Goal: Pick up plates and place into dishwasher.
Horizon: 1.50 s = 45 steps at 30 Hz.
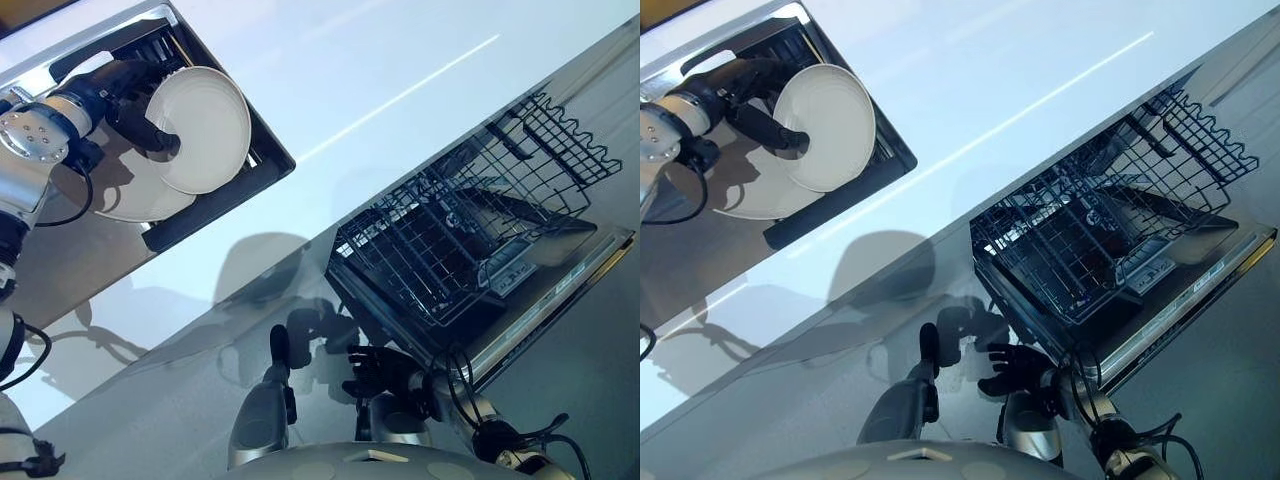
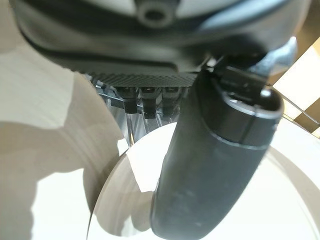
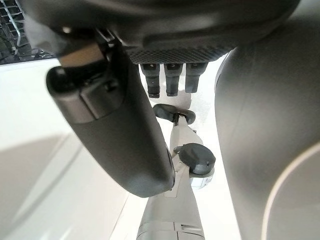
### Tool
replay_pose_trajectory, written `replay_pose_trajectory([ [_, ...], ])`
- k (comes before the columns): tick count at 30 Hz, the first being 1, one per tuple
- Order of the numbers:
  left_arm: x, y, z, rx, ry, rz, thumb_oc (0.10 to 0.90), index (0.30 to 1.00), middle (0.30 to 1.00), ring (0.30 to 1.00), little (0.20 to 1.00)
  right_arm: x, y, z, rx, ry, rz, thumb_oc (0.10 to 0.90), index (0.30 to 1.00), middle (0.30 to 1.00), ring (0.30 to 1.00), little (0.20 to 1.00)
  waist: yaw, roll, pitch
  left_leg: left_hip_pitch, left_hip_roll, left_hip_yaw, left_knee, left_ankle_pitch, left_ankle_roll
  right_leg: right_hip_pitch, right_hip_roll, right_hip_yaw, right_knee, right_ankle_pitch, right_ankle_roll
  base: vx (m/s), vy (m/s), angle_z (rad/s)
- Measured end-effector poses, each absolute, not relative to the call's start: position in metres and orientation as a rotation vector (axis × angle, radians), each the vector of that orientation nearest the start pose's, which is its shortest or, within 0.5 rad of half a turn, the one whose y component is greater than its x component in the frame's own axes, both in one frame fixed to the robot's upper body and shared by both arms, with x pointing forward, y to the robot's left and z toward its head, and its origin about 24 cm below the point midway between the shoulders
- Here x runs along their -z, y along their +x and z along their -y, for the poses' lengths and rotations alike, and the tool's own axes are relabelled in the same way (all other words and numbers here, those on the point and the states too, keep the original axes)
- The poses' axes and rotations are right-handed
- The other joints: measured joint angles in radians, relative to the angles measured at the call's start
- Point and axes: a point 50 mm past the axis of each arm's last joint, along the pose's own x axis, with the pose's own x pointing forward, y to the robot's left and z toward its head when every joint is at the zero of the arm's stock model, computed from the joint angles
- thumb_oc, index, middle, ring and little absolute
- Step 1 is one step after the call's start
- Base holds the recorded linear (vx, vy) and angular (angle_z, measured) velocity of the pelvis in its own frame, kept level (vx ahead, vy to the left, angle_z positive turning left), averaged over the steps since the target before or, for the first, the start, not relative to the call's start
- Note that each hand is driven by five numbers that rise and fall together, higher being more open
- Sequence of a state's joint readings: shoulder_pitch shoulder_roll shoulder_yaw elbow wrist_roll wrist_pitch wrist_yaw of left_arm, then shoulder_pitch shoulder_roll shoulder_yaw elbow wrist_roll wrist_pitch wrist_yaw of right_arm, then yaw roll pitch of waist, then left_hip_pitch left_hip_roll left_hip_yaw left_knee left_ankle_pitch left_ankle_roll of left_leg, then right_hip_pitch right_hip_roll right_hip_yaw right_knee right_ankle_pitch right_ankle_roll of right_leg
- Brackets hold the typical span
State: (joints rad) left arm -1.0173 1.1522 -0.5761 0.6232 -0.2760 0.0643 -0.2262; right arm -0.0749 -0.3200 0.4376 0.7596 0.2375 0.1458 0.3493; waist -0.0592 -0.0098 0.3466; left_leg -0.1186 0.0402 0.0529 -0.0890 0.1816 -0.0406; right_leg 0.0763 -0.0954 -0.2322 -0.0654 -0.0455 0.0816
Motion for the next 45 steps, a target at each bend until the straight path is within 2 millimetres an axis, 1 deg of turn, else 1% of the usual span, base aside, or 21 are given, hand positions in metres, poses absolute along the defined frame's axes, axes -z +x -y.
replay_pose_trajectory([
  [4,-0.276,0.352,-0.318,-0.034,0.971,0.017,0.800,0.900,0.900,0.900,0.900,0.117,0.178,0.172,-0.505,-0.107,-0.949,0.800,0.900,0.900,0.900,0.900,0.000,-0.002,0.002,0.001,0.000,0.007,0.000,0.000,0.000,0.000,-0.001,0.001,0.000,0.000,0.000,0.00,0.000,0.00],
  [5,-0.278,0.352,-0.317,-0.035,0.970,0.021,0.748,0.855,0.855,0.855,0.848,0.117,0.178,0.172,-0.503,-0.103,-0.950,0.800,0.900,0.900,0.900,0.900,0.000,-0.002,0.002,0.001,0.000,0.009,0.000,0.000,0.000,0.001,-0.001,0.001,0.000,0.000,0.000,0.00,0.000,0.00],
  [6,-0.280,0.352,-0.316,-0.035,0.969,0.027,0.421,0.575,0.575,0.575,0.521,0.117,0.178,0.172,-0.501,-0.101,-0.952,0.800,0.900,0.900,0.900,0.900,0.000,-0.002,0.002,0.003,0.000,0.011,0.000,0.000,0.000,0.003,-0.001,0.001,0.000,0.000,0.000,0.00,0.000,0.00],
  [7,-0.282,0.353,-0.316,-0.035,0.967,0.033,0.344,0.509,0.509,0.509,0.444,0.118,0.178,0.172,-0.500,-0.101,-0.953,0.800,0.900,0.900,0.900,0.900,-0.001,-0.002,0.002,0.005,0.001,0.012,0.000,0.000,0.000,0.004,-0.001,0.001,0.000,0.000,0.000,0.00,0.000,0.00],
  [8,-0.283,0.353,-0.315,-0.034,0.966,0.036,0.180,0.368,0.368,0.368,0.280,0.118,0.178,0.173,-0.500,-0.101,-0.954,0.800,0.900,0.900,0.900,0.900,-0.001,-0.002,0.002,0.006,0.001,0.012,0.000,0.000,0.000,0.006,-0.001,0.001,0.000,0.000,0.000,0.00,0.000,0.00],
  [9,-0.287,0.353,-0.314,-0.034,0.963,0.047,0.100,0.300,0.300,0.300,0.200,0.118,0.178,0.173,-0.499,-0.100,-0.955,0.800,0.900,0.900,0.900,0.900,-0.002,-0.002,0.002,0.010,0.001,0.012,0.000,0.000,0.000,0.011,-0.001,0.001,-0.001,0.000,0.000,0.00,0.000,0.00],
  [16,-0.299,0.353,-0.310,-0.031,0.949,0.083,0.100,0.300,0.300,0.300,0.200,0.120,0.175,0.174,-0.493,-0.100,-0.975,0.800,0.900,0.900,0.900,0.900,-0.005,-0.001,0.001,0.049,0.001,0.016,0.000,0.000,0.000,0.050,0.001,0.000,-0.005,0.000,0.000,0.00,0.000,0.00],
  [20,-0.305,0.352,-0.314,-0.045,0.918,0.089,0.100,0.300,0.300,0.300,0.200,0.122,0.173,0.176,-0.484,-0.098,-0.986,0.800,0.900,0.900,0.900,0.900,-0.003,0.002,-0.005,0.058,0.002,0.014,0.000,0.001,0.001,0.061,0.001,0.000,-0.005,0.000,0.000,0.01,-0.004,0.01],
  [26,-0.301,0.352,-0.315,-0.014,0.862,0.041,0.100,0.300,0.300,0.300,0.200,0.126,0.168,0.176,-0.477,-0.094,-1.020,0.800,0.900,0.900,0.900,0.900,-0.004,0.003,-0.031,0.076,-0.003,0.013,0.000,0.001,0.002,0.081,-0.003,0.000,-0.006,0.000,0.000,0.03,-0.010,0.01],
  [28,-0.300,0.352,-0.314,0.006,0.861,0.031,0.100,0.300,0.300,0.300,0.200,0.128,0.165,0.177,-0.474,-0.092,-1.036,0.800,0.900,0.900,0.900,0.900,-0.007,0.005,-0.049,0.078,-0.004,0.012,0.000,0.001,0.002,0.087,-0.003,-0.001,-0.012,0.000,0.000,0.06,-0.001,0.03],
  [33,-0.298,0.352,-0.314,0.017,0.861,0.022,0.100,0.300,0.300,0.300,0.200,0.133,0.153,0.182,-0.456,-0.086,-1.073,0.800,0.900,0.900,0.900,0.900,-0.013,0.025,-0.113,0.083,-0.004,0.012,0.000,0.001,0.002,0.091,-0.003,0.000,-0.014,0.000,0.000,0.02,-0.007,0.01],
  [41,-0.295,0.353,-0.314,0.022,0.859,0.017,0.100,0.300,0.300,0.300,0.200,0.137,0.138,0.190,-0.440,-0.089,-1.114,0.800,0.900,0.900,0.900,0.900,-0.017,0.063,-0.183,0.092,0.004,0.015,-0.001,0.000,0.001,0.098,0.004,0.005,-0.014,0.001,-0.001,0.00,0.000,0.00],
  [42,-0.294,0.353,-0.314,0.023,0.859,0.013,0.182,0.371,0.371,0.371,0.282,0.138,0.137,0.192,-0.438,-0.090,-1.118,0.800,0.900,0.900,0.900,0.900,-0.017,0.067,-0.190,0.092,0.004,0.016,-0.001,0.000,0.001,0.097,0.004,0.005,-0.014,0.001,-0.001,0.04,0.017,-0.02],
  [43,-0.293,0.353,-0.315,0.023,0.859,0.009,0.762,0.867,0.867,0.867,0.862,0.138,0.136,0.193,-0.438,-0.094,-1.123,0.800,0.900,0.900,0.900,0.900,-0.018,0.069,-0.196,0.093,0.004,0.017,-0.001,0.000,0.001,0.097,0.004,0.006,-0.013,0.001,-0.001,0.04,0.020,-0.01],
  [44,-0.292,0.353,-0.315,0.023,0.859,0.008,0.800,0.900,0.900,0.900,0.900,0.138,0.135,0.193,-0.438,-0.097,-1.126,0.800,0.900,0.900,0.900,0.900,-0.018,0.070,-0.198,0.093,0.004,0.018,-0.001,0.000,0.001,0.097,0.004,0.006,-0.013,0.001,-0.001,0.04,0.023,-0.01],
  [45,-0.292,0.353,-0.315,0.023,0.858,0.007,0.800,0.900,0.900,0.900,0.900,0.139,0.135,0.193,-0.437,-0.098,-1.128,0.800,0.900,0.900,0.900,0.900,-0.018,0.070,-0.199,0.094,0.004,0.018,-0.001,0.000,0.001,0.098,0.004,0.007,-0.013,0.001,-0.001,0.05,0.029,-0.02],
])
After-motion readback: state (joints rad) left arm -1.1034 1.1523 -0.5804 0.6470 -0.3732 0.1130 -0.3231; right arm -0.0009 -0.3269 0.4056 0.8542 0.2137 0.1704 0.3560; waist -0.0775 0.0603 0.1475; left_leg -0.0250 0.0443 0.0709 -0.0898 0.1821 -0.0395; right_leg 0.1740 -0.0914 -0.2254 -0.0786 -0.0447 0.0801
